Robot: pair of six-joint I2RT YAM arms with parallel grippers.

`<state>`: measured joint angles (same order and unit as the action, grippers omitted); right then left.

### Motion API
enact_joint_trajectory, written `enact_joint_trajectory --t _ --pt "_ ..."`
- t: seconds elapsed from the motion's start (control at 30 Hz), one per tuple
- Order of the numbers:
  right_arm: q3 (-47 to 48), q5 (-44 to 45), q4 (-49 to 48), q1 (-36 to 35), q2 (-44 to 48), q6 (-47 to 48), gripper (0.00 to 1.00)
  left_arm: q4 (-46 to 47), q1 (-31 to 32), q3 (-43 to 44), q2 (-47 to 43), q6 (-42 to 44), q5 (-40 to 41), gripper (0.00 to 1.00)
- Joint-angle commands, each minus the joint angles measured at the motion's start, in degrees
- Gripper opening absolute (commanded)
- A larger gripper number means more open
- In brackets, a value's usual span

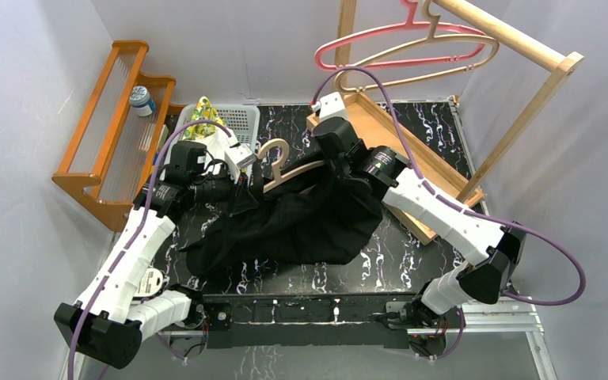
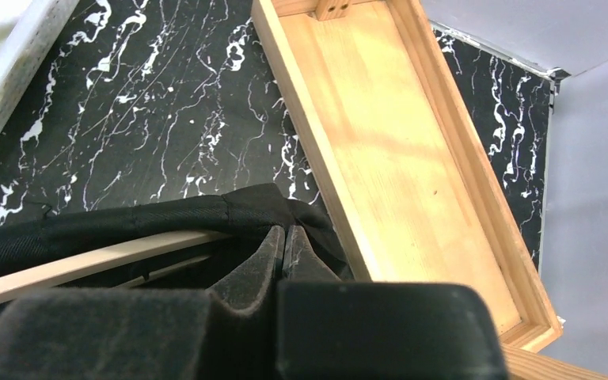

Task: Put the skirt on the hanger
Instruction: Adjust the skirt on the hanger.

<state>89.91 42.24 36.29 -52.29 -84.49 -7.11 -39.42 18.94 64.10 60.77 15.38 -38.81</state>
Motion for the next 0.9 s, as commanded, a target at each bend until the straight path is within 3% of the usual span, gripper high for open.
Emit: enact_joint_trajectory --t 0.0,0.1,0.23,0.37,0.5,0.57,0.67,0.73,0.87 --pt "4.93 -2.24 -0.5 0.26 0.77 1.09 0.0 0.26 -0.12 0.15 -0.13 -0.09 -2.28 0.0" --pt "9.09 -11.58 0.08 1.22 0.73 -4.9 0.0 0.43 -0.13 0.2 0.11 0.08 -2.53 0.0" --pt "12.24 -26.72 -1.35 4.69 1.43 -20.79 0.0 0.9 -0.12 0.31 0.27 0.27 -2.61 0.0" --pt "8.15 -33.95 -4.32 5.62 3.37 -30.98 0.0 1.05 -0.13 1.03 0.44 0.45 -2.19 0.0" --pt "-1.67 -39.61 -7.54 5.98 7.38 -29.99 0.0 1.34 -0.13 2.06 0.26 0.71 -1.9 0.0" --pt "-5.94 -46.72 -8.97 6.38 9.22 -24.49 0.09 1.65 -0.12 2.98 0.17 0.79 -2.29 0.0" --pt "-8.76 -56.37 -7.86 6.74 11.44 -15.01 0.39 2.43 -0.13 4.0 -0.15 1.0 -3.99 0.0" --pt "-6.86 -54.98 -5.84 6.97 12.77 -11.7 0.53 2.64 -0.13 4.57 -0.57 2.08 -6.36 0.0" --pt "-1.29 -48.04 -8.84 7.49 16.49 -6.58 0.7 2.61 -0.13 5.13 -2.38 4.03 -11.48 0.0"
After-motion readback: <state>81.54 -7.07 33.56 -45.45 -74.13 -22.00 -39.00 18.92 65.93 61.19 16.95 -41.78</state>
